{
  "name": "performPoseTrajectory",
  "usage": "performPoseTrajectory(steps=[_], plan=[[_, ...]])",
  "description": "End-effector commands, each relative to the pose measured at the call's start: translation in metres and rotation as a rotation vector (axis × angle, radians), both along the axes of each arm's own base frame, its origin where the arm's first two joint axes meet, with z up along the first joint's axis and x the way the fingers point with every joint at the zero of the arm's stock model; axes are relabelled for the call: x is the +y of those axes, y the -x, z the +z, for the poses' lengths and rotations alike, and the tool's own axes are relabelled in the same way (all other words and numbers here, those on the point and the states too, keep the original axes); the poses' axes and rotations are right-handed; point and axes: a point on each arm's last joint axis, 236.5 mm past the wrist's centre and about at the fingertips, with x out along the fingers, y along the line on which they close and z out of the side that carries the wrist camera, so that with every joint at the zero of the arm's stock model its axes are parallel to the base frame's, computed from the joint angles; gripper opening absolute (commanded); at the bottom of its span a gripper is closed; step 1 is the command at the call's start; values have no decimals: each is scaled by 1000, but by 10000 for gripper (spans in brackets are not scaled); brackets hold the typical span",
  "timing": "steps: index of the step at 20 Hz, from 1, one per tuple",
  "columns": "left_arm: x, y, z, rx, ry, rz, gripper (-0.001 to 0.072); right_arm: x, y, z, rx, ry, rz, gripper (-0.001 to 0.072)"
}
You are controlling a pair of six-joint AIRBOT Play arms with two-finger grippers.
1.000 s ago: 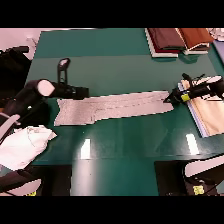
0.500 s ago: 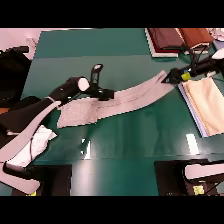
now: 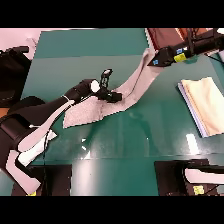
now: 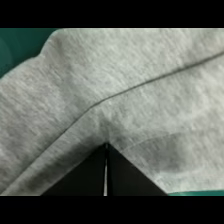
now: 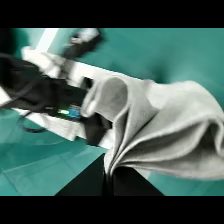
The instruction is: Fold the shirts.
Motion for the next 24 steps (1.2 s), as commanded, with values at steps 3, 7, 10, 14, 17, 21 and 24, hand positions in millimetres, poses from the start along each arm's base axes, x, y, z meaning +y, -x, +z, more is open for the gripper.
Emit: performPoseTrajectory(steps=[3, 7, 10, 14, 17, 21, 24], plan=[[28, -25, 39, -35, -25, -2, 20, 50, 17, 27, -53, -28, 80, 12], [117, -72, 129, -226, -103, 97, 20, 107, 31, 43, -97, -115, 153, 12], [213, -86, 217, -403, -172, 242, 21, 184, 50, 51, -76, -284, 244, 12], [312, -66, 320, -616, -232, 427, 21, 306, 85, 28, -49, -453, 324, 24], [334, -49, 352, -678, -229, 478, 21, 352, 98, -6, -44, -461, 326, 371], [323, -44, 350, -660, -203, 445, 21, 305, 66, -25, -123, -289, 332, 368], [316, -44, 350, -654, -176, 430, 21, 222, 25, -57, -68, -134, 210, 368]])
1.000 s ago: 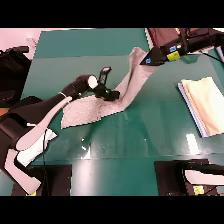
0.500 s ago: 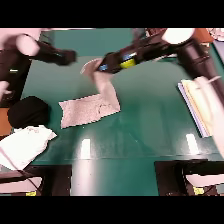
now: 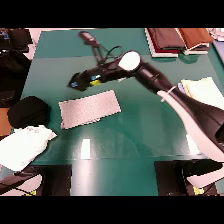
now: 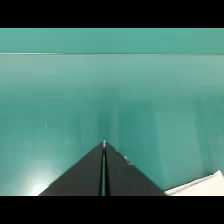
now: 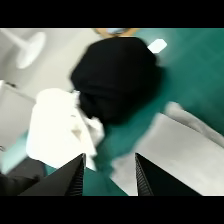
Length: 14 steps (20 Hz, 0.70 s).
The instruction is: Fold the shirts.
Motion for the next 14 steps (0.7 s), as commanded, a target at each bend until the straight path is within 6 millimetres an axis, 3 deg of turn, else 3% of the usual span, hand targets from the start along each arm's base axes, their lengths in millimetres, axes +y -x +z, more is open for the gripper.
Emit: performPoseTrajectory(steps=[1, 2, 4, 5, 7, 9, 14], plan=[[-10, 4, 5, -6, 25, -45, 20, -91, -34, -52, 81, 200, -121, 368], [-14, 5, 5, -8, 27, -61, 21, -124, -40, -76, 140, 257, -158, 378], [-20, 6, 6, -11, 37, -86, 21, -174, -42, -124, 282, 323, -218, 663], [-22, 6, 6, -11, 42, -93, 21, -195, -41, -149, 371, 344, -259, 678], [-23, 7, 7, -11, 49, -97, 21, -218, -38, -193, 501, 377, -305, 672], [-23, 7, 7, -10, 49, -97, 21, -211, -33, -217, 606, 349, -296, 622], [-26, 7, 7, -13, 54, -110, 20, -147, -34, -238, 674, 282, -216, 559]])
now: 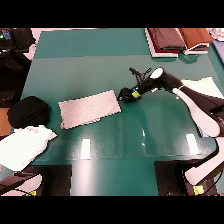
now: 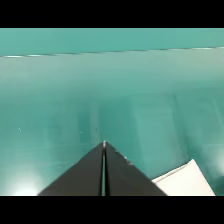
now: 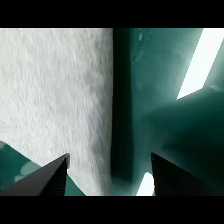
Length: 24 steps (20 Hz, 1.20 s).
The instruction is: Fold the shirts.
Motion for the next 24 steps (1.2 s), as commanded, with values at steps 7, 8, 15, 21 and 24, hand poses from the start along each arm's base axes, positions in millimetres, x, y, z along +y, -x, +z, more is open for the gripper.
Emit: performPoseTrajectory(steps=[7, 8, 15, 21, 24], plan=[[-34, 7, 4, -2, 46, -88, 20, 112, -24, -1, -83, -122, 73, 13], [-45, 9, 3, -3, 47, -111, 20, 111, -37, 14, -126, -134, 55, 12], [-134, 38, -12, 9, 32, -321, 20, -120, -119, 108, -367, 226, -155, 12], [-167, 42, 8, -80, 69, -372, 20, -375, -106, 185, -425, 429, -598, 12], [-168, 40, 13, -98, 85, -367, 20, -456, -78, 197, -399, 466, -770, 12]])
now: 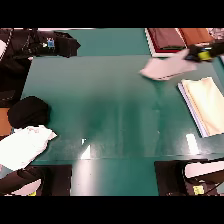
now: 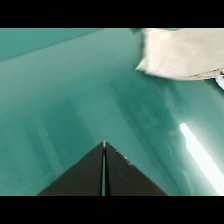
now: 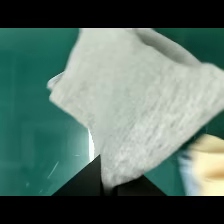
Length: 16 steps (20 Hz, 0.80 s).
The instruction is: Fold the shirts.
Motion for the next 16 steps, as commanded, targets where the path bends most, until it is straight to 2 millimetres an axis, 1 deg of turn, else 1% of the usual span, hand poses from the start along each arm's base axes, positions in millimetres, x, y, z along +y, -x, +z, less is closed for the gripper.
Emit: performPoseTrajectory(steps=[1, 2, 4, 6, 9, 11, 12, 13, 14, 16], plan=[[-6, -1, 8, -29, 27, -3, 20, -97, 40, 18, -5, 30, -206, 13], [-6, -1, 8, -29, 28, -2, 20, -107, 46, 22, -9, 32, -229, 12], [-6, -1, 8, -21, 38, 3, 20, -115, 52, 33, -31, 44, -251, 12], [-6, -1, 8, -21, 38, 4, 20, -113, 54, 53, -81, 67, -256, 12], [-6, -1, 8, -18, 36, 2, 21, -102, 59, 96, -180, 112, -253, 12], [-6, 0, 6, -11, 31, 0, 21, -96, 70, 120, -223, 139, -254, 12], [-6, 1, 4, -6, 27, -2, 21, -94, 76, 127, -228, 153, -255, 12], [-6, 2, 3, 0, 24, -4, 21, -95, 85, 129, -215, 169, -259, 12], [-6, 3, 1, 8, 18, -7, 21, -100, 96, 127, -182, 187, -269, 12], [-6, 5, -2, 20, 9, -11, 21, -109, 117, 114, -92, 202, -296, 12]])
